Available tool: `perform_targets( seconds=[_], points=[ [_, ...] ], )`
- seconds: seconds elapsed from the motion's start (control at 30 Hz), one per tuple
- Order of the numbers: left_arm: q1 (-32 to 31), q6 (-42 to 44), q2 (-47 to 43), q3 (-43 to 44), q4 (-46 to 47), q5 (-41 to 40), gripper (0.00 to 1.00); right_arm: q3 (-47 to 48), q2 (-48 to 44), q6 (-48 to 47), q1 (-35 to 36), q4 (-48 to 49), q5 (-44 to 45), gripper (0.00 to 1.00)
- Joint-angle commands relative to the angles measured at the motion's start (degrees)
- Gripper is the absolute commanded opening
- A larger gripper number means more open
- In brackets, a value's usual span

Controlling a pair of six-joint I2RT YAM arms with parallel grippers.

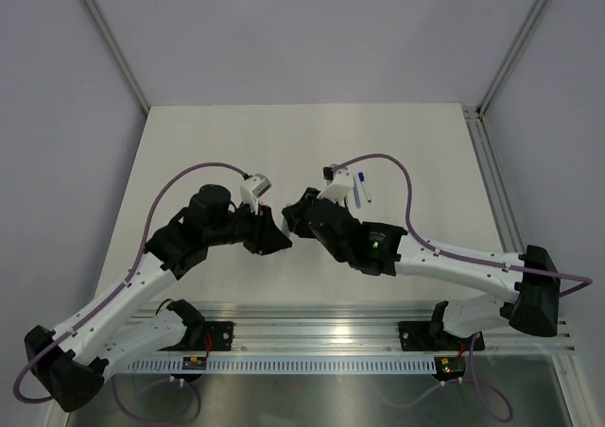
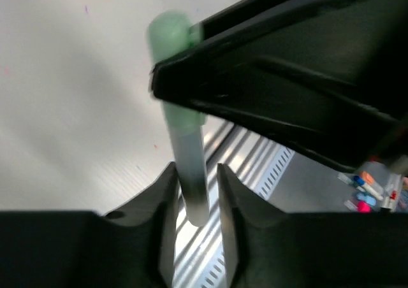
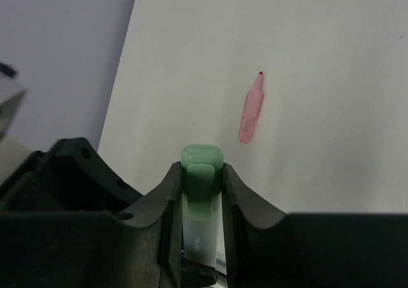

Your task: Insert the pens into the pen caps

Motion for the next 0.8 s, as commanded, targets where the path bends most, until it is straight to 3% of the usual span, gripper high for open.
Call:
perform_targets(
  seconds=[0.0,0.07,0.2,0.47,0.77],
  points=[
    [0.41,0.50,-0.19,5.83,20.18,2.16,0.37,2.29,0.00,-4.67,-5.64,-4.44,-13.95,0.00],
    [0.41,1.02,-0.98,5.92,19.66,0.41,0.49,3.43,0.61,-7.65,-10.91,-4.70,-15.53,0.00],
    [0.41,1.82,-1.24,6.71,18.16,-0.48,0.56,5.11,2.90,-11.01,-16.98,-5.15,-16.76,0.00],
    [0.41,2.08,-3.26,6.98,15.96,-6.71,0.58,4.58,13.43,-17.07,-23.14,-0.57,-21.43,0.00],
    [0.67,2.87,-6.25,7.50,14.91,-10.32,0.60,16.18,31.98,-24.80,-27.71,-4.69,-20.72,0.00]
  ],
)
